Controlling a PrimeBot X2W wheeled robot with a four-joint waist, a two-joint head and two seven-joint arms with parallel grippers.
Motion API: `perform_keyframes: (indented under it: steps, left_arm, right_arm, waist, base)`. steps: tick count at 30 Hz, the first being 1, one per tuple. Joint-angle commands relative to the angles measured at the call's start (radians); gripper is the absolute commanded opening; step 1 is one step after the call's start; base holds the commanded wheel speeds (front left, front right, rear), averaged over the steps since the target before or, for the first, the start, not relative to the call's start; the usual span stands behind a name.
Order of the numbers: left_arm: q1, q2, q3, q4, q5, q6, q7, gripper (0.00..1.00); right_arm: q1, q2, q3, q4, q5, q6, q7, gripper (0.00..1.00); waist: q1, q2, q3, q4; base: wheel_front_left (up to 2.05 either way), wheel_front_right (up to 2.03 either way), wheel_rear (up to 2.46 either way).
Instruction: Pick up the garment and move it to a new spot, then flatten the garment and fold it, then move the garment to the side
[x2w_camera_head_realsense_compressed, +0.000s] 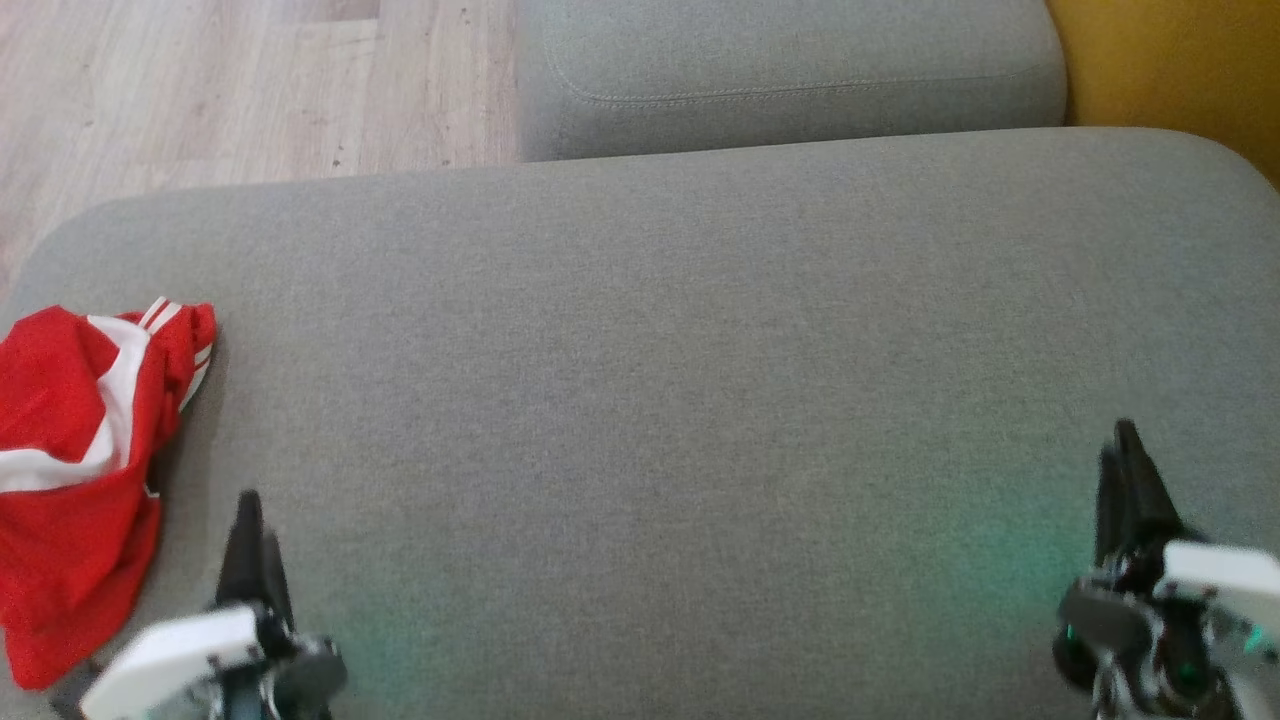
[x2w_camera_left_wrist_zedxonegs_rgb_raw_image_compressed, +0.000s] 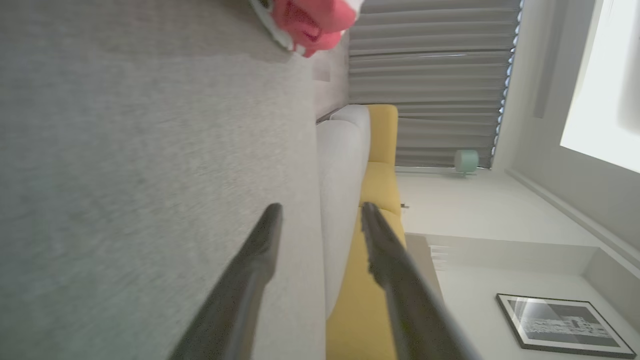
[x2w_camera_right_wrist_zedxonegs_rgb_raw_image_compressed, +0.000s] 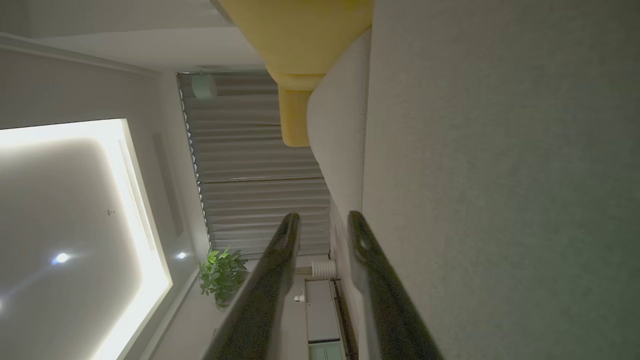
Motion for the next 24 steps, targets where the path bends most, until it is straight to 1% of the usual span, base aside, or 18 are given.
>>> perform_keyframes:
  steps: [1,10,16,24]
  left_arm:
    - [0.002,0.000,-0.001,0.004,0.001,0.000,-0.002,1.00]
    - [-0.008,0.008,-0.010,0.000,0.037,-0.001,-0.026,1.00]
    - [-0.017,0.014,-0.016,0.000,0.106,-0.001,-0.044,1.00]
    - [-0.031,0.019,-0.026,0.004,0.206,-0.001,-0.068,1.00]
  right_arm:
    - [0.002,0.000,0.001,0.003,-0.001,0.000,-0.001,1.00]
    - [-0.009,-0.009,0.021,-0.009,-0.023,0.000,-0.021,1.00]
    - [-0.025,-0.025,0.050,-0.004,-0.064,0.000,-0.044,1.00]
    - [-0.051,-0.031,0.067,-0.001,-0.153,0.000,-0.067,1.00]
  waist:
    - [0.0000,0.0000,0.001,0.000]
    - [0.0000,0.0000,0.003,-0.001]
    - [0.0000,0.0000,0.005,-0.002]
    - [0.0000,0.0000,0.010,-0.004]
  base:
    - [0.00,0.00,0.00]
    - [0.00,0.00,0.00]
    - [0.00,0.00,0.00]
    - [0.00,0.00,0.00]
